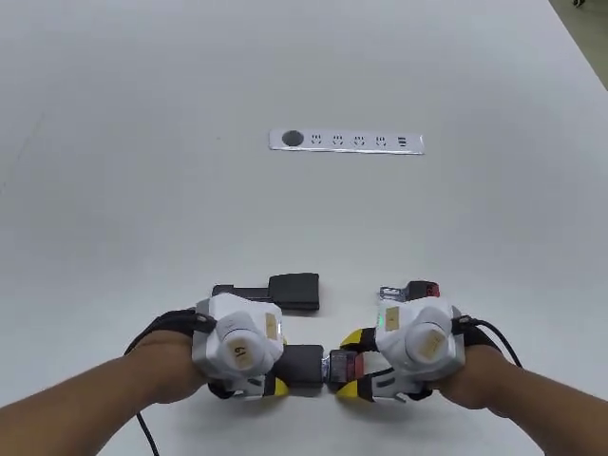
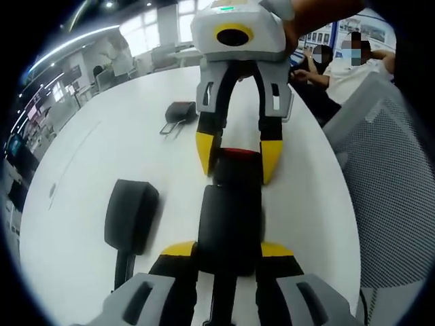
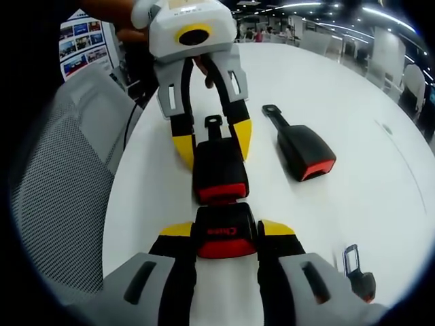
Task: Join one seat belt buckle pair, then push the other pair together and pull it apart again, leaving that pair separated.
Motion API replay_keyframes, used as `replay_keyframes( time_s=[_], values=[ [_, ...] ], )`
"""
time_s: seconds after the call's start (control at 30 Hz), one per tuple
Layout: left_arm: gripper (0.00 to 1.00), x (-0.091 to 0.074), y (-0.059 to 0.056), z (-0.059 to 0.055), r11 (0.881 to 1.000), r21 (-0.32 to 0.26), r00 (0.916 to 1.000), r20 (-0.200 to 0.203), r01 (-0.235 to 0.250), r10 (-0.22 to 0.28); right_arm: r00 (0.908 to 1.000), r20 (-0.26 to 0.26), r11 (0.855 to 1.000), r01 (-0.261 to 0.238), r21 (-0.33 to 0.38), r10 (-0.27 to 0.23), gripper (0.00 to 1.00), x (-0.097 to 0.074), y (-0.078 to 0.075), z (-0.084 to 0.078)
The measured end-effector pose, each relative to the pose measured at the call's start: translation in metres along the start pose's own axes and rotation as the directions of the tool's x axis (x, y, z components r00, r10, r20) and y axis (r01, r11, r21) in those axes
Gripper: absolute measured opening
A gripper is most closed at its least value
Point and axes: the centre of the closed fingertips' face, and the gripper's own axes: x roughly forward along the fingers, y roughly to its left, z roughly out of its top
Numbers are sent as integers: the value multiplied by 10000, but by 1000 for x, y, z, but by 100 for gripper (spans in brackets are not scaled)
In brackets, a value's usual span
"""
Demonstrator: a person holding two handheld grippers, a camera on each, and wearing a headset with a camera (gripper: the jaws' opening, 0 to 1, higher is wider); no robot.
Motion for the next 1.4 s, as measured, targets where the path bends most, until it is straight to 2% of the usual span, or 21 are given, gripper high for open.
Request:
replay_keyframes(
  time_s=[0.03, 0.07, 0.3, 0.63, 0.87, 1.13, 1.4],
  values=[
    [33, 0, 0, 0, 10000, 14, 10000, 31, 13, -13, 9997, 231, 10000, 74, -55, -73, 33, -2, 0, 4],
    [33, 0, -1, 0, 10000, 25, 10000, 31, 16, -16, 9996, 269, 10000, 88, -24, -88, 33, 4, -1, 2],
    [34, 0, -1, 1, 9999, 93, 10000, -16, 72, -72, 9997, 257, 10000, 24, -50, -23, 33, 8, -2, 2],
    [34, -1, 1, 2, 9998, 140, 9999, 92, 138, -140, 9997, 243, 9998, 50, -176, -46, 34, 3, 0, 8],
    [34, -2, 2, 2, 9988, 386, 9995, 101, 301, -305, 9997, 226, 9999, 84, -130, -81, 34, 5, -2, 6],
    [33, -2, 3, 0, 9981, 485, 9976, 558, 373, -400, 9992, 382, 9999, 103, -72, -100, 33, 4, -2, 5],
    [33, -2, 5, -3, 9983, 435, 9943, 971, 401, -442, 9967, 786, 9998, 204, 84, -210, 33, 3, -1, 5]
  ],
)
